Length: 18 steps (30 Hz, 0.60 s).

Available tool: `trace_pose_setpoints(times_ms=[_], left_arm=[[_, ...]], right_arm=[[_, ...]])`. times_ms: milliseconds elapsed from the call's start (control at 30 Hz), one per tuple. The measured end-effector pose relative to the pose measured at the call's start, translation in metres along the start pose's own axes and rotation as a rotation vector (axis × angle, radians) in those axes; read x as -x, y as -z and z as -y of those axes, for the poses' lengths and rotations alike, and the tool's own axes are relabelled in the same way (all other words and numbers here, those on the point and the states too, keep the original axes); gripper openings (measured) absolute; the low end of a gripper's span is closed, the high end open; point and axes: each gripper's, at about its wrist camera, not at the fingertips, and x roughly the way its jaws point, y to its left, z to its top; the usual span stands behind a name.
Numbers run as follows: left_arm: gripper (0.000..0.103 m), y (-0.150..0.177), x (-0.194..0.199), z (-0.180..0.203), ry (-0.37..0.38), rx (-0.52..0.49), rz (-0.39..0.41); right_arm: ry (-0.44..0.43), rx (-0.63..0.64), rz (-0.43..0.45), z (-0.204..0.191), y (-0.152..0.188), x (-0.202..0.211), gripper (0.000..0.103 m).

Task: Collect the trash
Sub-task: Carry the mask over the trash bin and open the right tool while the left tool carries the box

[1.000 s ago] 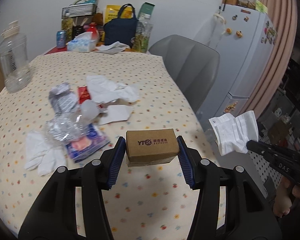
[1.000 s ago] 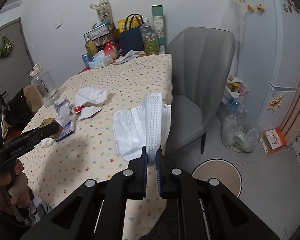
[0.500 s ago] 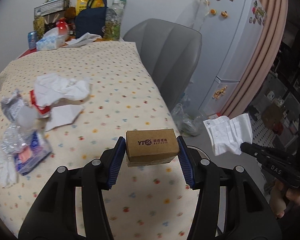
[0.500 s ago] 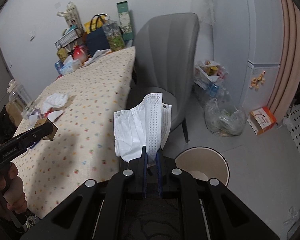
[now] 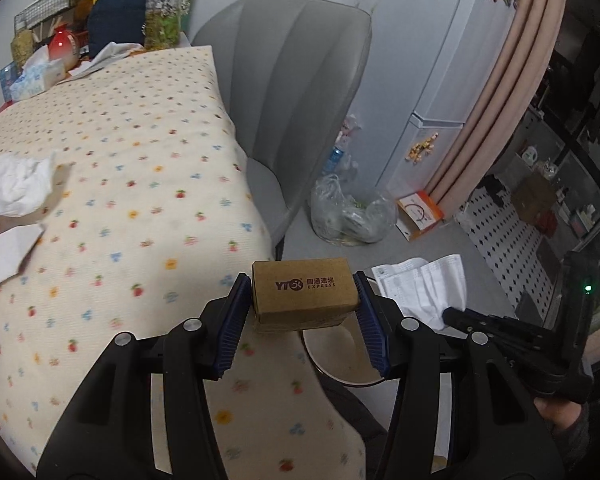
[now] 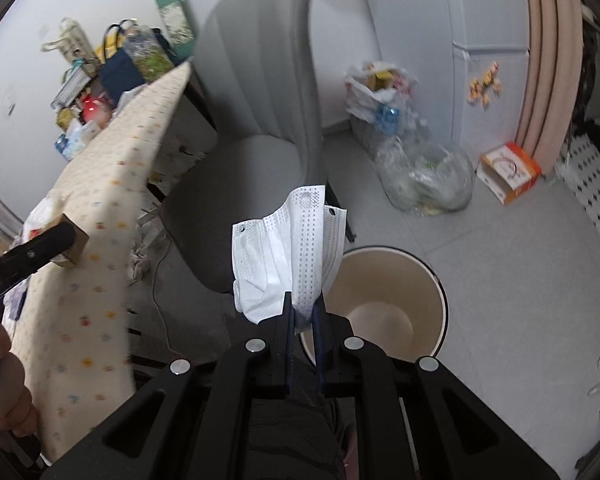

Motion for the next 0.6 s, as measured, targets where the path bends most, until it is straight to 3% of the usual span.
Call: trace_pose_setpoints(times_ms=[233,267,367,600], left_arm=[[0.052,-0.013,-0.024,0.017,0.017,-0.018,-0.044],[0.052,-0.014,-0.026,0.02,0.019,-0.02,-0.045],[0.052,-0.017,-0.034,0.032,0.027,-0.038,-0.055],[0.052,-0.02,-0.05,0.066,0.057,-0.094,-0.09]], right_arm=[[-0.021,-0.097,-0.057,0.032,0.003,-0.046,0.012],[-0.016,-0.111,-0.063,0.036,0.004,-0.052,0.017],[-0.004,-0.146,-0.082,0.049,0.008,-0.067,0.054],[0.018,-0.196,-0.061,0.076,0.012,-0.061,0.057]])
